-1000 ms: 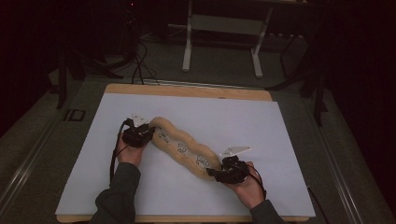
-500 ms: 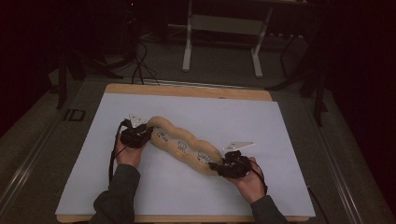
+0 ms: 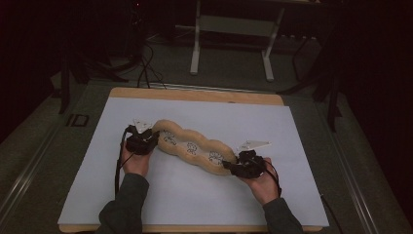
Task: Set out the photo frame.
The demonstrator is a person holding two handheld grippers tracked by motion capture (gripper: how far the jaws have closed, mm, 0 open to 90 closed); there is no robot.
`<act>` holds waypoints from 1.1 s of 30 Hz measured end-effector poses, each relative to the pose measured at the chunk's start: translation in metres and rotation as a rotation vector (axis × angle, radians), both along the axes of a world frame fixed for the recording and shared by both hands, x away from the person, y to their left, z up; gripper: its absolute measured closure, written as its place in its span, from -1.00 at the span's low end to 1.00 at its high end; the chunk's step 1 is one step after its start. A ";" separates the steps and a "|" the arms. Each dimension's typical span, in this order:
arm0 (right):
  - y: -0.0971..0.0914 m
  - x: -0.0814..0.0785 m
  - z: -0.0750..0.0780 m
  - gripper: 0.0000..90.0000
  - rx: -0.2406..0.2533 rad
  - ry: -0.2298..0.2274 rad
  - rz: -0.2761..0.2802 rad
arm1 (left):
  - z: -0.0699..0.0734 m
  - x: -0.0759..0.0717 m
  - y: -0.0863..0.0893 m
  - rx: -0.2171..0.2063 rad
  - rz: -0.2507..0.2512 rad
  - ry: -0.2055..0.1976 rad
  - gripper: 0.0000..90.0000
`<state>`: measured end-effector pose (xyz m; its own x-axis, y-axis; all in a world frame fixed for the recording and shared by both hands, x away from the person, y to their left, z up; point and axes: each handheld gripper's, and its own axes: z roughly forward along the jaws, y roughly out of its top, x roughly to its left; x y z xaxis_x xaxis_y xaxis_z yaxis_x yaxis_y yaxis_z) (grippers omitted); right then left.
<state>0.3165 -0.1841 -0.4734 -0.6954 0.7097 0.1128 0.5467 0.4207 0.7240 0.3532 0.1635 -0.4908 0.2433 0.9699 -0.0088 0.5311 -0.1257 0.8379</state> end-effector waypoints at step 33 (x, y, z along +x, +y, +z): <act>-0.013 0.029 0.015 0.44 -0.001 -0.045 -0.053 | 0.012 -0.015 -0.009 -0.027 0.083 -0.021 0.63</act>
<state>0.3455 -0.1969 -0.4580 -0.6614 0.7456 0.0819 0.5352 0.3926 0.7480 0.3378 0.1548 -0.4790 0.1623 0.9862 -0.0314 0.5212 -0.0586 0.8514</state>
